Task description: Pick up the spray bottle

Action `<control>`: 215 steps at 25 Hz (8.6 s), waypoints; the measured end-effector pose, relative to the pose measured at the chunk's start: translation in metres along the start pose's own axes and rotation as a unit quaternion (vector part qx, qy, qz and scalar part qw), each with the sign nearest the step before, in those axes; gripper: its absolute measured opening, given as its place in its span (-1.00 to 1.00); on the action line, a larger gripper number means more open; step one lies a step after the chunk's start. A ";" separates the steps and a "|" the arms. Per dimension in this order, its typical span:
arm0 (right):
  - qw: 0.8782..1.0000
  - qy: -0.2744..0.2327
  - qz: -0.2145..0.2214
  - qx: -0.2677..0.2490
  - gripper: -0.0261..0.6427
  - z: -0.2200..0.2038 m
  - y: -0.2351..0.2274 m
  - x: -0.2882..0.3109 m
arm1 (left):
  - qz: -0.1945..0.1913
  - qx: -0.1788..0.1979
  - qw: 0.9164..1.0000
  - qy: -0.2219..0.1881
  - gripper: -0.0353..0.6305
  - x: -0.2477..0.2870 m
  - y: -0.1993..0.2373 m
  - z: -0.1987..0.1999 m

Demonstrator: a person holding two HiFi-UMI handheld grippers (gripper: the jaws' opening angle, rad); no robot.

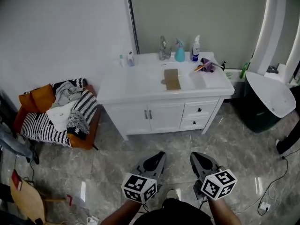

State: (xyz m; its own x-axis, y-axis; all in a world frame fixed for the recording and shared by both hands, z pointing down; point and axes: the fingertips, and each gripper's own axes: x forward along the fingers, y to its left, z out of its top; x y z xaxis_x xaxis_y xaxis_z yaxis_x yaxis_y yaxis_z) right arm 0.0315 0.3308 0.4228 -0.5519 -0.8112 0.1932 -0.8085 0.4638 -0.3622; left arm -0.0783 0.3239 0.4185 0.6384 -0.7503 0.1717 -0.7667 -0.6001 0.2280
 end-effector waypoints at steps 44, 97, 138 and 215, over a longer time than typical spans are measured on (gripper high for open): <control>0.999 0.026 -0.026 -0.007 -0.90 0.071 -0.124 0.175 | -0.037 -0.007 0.999 0.027 -0.82 0.205 0.123 0.053; 0.999 0.038 0.000 -0.020 -0.90 0.184 -0.277 0.414 | -0.033 0.006 0.998 0.055 -0.82 0.433 0.277 0.122; 0.997 0.050 0.029 -0.044 -0.90 0.259 -0.410 0.546 | -0.013 0.005 0.997 0.072 -0.82 0.618 0.330 0.154; 0.978 0.006 -0.037 -0.203 -0.32 0.321 -0.470 0.665 | -0.014 0.050 0.997 0.054 -0.82 0.677 0.351 0.163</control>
State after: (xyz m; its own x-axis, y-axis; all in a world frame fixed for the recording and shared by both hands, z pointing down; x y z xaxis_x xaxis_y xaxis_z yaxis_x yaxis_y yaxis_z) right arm 0.1107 -0.5409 0.4289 -0.4886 -0.8452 0.2167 -0.8599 0.5085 0.0446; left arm 0.0736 -0.4404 0.4588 0.6593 -0.7020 0.2692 -0.7478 -0.6494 0.1380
